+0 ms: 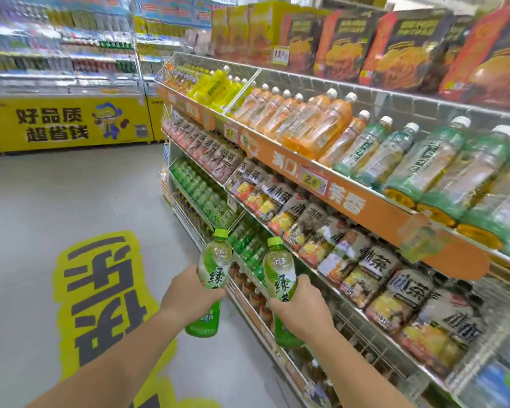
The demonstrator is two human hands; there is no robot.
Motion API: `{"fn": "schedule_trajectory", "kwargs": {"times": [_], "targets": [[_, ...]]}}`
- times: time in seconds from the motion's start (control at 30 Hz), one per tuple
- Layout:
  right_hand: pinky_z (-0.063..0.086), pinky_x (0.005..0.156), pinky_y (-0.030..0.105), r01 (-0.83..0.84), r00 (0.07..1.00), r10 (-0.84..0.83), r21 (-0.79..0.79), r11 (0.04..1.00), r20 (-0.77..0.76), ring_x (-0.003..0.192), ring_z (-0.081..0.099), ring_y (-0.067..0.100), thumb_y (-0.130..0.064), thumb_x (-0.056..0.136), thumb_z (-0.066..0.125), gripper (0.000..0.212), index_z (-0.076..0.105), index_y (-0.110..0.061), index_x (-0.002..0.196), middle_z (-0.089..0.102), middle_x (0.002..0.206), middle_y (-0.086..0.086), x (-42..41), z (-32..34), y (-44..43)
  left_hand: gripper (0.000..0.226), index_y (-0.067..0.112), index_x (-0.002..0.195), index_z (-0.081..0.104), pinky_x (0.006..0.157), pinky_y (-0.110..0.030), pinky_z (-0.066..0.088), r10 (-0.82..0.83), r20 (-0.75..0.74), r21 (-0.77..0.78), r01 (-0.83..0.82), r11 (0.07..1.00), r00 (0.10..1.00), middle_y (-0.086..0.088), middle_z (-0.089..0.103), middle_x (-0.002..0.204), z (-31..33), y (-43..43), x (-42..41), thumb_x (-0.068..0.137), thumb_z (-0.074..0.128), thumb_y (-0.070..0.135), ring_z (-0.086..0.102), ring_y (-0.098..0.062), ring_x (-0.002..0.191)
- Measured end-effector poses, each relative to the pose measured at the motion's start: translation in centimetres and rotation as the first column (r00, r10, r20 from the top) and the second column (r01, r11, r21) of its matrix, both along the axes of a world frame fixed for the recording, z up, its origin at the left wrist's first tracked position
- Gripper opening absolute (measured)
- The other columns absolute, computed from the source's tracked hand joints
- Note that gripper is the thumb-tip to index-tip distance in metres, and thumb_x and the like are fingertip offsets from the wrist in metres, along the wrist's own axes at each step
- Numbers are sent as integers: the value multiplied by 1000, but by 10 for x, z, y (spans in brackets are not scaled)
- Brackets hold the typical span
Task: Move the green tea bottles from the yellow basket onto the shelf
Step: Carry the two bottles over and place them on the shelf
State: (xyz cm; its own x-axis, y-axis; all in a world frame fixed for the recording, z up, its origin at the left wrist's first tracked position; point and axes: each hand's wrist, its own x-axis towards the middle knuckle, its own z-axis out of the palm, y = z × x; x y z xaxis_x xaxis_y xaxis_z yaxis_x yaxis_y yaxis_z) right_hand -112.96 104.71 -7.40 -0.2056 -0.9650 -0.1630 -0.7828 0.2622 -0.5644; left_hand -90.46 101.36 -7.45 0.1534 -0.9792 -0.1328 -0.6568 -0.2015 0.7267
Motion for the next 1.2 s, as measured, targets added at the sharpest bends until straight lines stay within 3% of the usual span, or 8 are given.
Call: {"fn": "schedule_trajectory", "kwargs": {"times": [0.2, 0.33, 0.63, 0.7, 0.77, 0.9, 1.07, 1.2], "targets": [[54, 59, 37, 15, 1000, -17, 45, 999, 25, 72, 65, 21, -59, 73, 66, 53, 39, -21, 97, 60, 87, 1, -12, -48, -49, 39, 21, 86, 50, 56, -28, 40, -13, 8, 65, 13, 998, 1000, 1, 62, 86, -41, -44, -21, 66, 81, 34, 60, -19, 78], [41, 47, 29, 44, 992, -55, 98, 994, 112, 64, 63, 18, -50, 74, 70, 45, 40, -22, 94, 60, 82, 0, -23, -83, -80, 38, 25, 86, 48, 54, -25, 38, -4, 4, 118, 4, 993, 1000, 5, 59, 84, -65, -78, -39, 67, 80, 29, 57, -14, 74], [56, 66, 42, 193, 959, -230, 216, 957, 163, 74, 64, 23, -46, 65, 71, 47, 43, -21, 93, 62, 86, 1, -50, -169, -114, 42, 24, 92, 55, 64, -27, 50, -134, 8, 270, 127, 955, 991, 5, 65, 87, -143, -136, -74, 60, 81, 31, 63, -12, 78], [54, 67, 38, 251, 938, -296, 234, 939, 182, 76, 63, 24, -42, 67, 75, 48, 45, -19, 95, 61, 87, 2, -59, -190, -118, 40, 25, 89, 55, 60, -23, 48, -197, 20, 297, 183, 937, 980, 8, 65, 85, -165, -150, -83, 60, 82, 33, 62, -8, 76], [48, 66, 34, 312, 911, -363, 249, 917, 197, 77, 60, 26, -36, 71, 78, 46, 46, -15, 98, 60, 86, 3, -70, -212, -122, 35, 27, 84, 54, 55, -15, 41, -264, 13, 306, 248, 919, 964, 13, 63, 79, -190, -165, -95, 64, 82, 31, 59, 0, 71], [43, 62, 30, 470, 817, -531, 274, 839, 224, 73, 59, 23, -32, 72, 79, 42, 51, -15, 98, 63, 87, 4, -98, -264, -122, 33, 25, 83, 61, 61, -22, 49, -375, 6, 349, 350, 869, 927, 11, 67, 75, -249, -190, -126, 59, 81, 36, 66, -7, 74], [33, 39, 11, 605, 732, -661, 291, 741, 163, 56, 51, 2, -33, 78, 75, 35, 56, -14, 100, 60, 79, -1, -143, -323, -114, 29, 22, 82, 63, 49, -7, 38, -535, -25, 343, 510, 789, 844, 16, 62, 69, -315, -215, -181, 63, 82, 32, 57, 6, 64], [36, 47, 18, 687, 679, -731, 291, 666, 73, 59, 53, 5, -56, 68, 64, 54, 62, -13, 100, 66, 81, -2, -176, -370, -111, 32, 21, 85, 70, 57, -17, 43, -663, -17, 289, 639, 713, 748, 11, 67, 72, -369, -225, -236, 62, 82, 40, 63, -5, 71]]}}
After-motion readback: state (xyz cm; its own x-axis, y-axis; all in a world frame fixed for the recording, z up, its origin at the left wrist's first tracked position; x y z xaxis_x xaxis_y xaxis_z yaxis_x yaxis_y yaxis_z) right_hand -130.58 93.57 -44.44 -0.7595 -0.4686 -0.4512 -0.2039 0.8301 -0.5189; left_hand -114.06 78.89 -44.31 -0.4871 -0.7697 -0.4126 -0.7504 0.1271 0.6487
